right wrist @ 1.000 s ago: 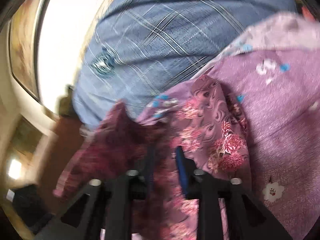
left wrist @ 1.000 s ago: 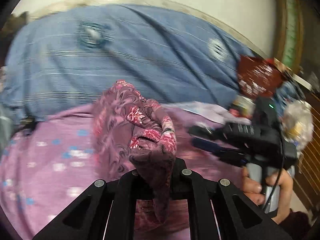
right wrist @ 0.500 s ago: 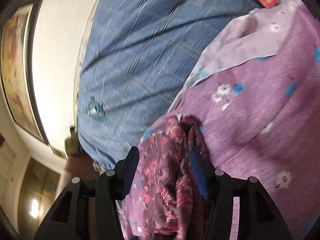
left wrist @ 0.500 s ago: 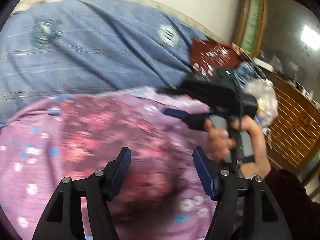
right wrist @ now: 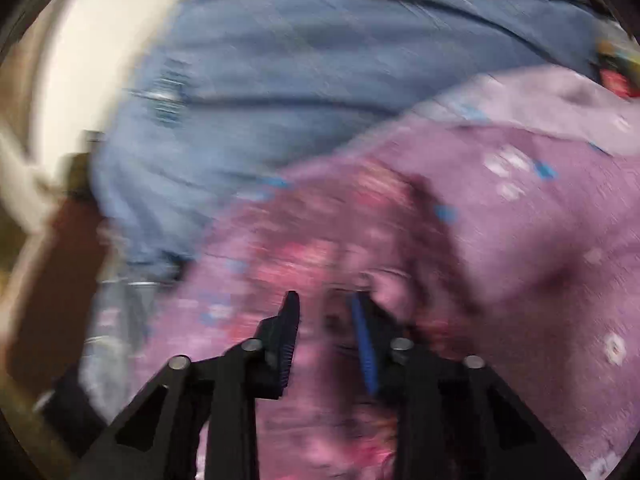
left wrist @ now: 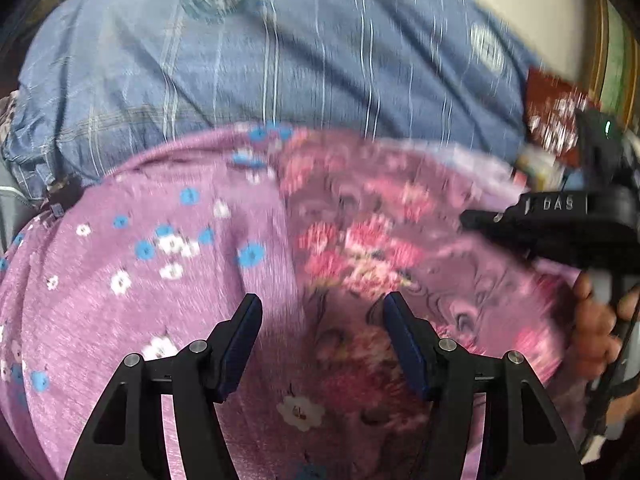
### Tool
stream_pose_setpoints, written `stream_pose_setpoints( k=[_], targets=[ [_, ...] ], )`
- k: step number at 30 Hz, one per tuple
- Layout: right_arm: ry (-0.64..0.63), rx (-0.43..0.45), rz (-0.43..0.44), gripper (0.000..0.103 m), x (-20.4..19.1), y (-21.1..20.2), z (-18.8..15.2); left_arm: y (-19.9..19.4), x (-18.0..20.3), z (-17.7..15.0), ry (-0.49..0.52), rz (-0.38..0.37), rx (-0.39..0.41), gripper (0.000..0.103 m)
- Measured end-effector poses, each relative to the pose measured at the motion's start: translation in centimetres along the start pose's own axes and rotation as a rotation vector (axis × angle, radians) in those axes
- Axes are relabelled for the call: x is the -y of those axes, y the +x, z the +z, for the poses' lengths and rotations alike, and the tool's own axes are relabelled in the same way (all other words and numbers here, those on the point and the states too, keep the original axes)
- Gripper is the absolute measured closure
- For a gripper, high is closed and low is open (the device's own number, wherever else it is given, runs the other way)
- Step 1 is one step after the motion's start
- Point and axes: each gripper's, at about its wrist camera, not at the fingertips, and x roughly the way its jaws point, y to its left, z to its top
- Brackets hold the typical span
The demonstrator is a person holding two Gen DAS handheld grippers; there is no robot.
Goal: Fold small clothes
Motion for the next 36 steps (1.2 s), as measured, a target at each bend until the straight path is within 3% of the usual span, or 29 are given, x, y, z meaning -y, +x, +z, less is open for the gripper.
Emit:
stream_pose_setpoints(
  k=[1,6,10,13,15,18,23,28,31,33,36],
  targets=[
    [0.006,-0.001,-0.029,0.099,0.4,0.4,-0.1,0.7,0.1,0.3,0.004,0.007,-0.013,0.041],
    [0.025,0.013,-0.001,0.094,0.6,-0.7,-0.4,0.6,0.1,1.7,0.001,-0.005,-0.003,0.038],
    [-0.047,0.004,-0.015,0.09,-0.2,-3.1,-2.2,0.5,-1.3,2.1,-0.051,-0.019,0.003,0.039],
    [-0.108,-0.071,-0.087,0.093,0.5,-4.0,-4.7,0.9,-2.1,1.9,-0.074,-0.029,-0.004,0.038],
    [-0.08,-0.122,-0.117,0.098,1.7,-3.6,-5.5,1.0,-1.9,2.0,-0.067,-0.034,-0.005,0.037],
    [-0.023,-0.133,-0.142,0.097,2.8,-4.6,-6.2,1.1,-1.5,1.9,-0.038,0.002,0.001,0.037],
    [-0.099,-0.038,-0.15,0.085,-1.1,-5.7,-3.5,0.1,-1.6,1.5,-0.055,-0.029,-0.009,0.037],
    [-0.112,-0.088,-0.2,0.083,-3.4,0.5,2.1,0.0,-1.9,1.3,-0.059,-0.033,-0.019,0.036],
    [-0.097,-0.118,-0.266,0.086,-2.7,4.8,4.8,0.2,-2.0,1.3,-0.056,-0.035,-0.024,0.032],
    [-0.047,-0.185,-0.299,0.087,-1.2,8.2,6.2,0.4,-2.1,1.3,-0.057,-0.035,-0.026,0.032],
    [-0.045,-0.164,-0.288,0.082,-2.2,8.4,7.7,0.4,-2.1,1.2,-0.042,-0.029,-0.022,0.032]
  ],
)
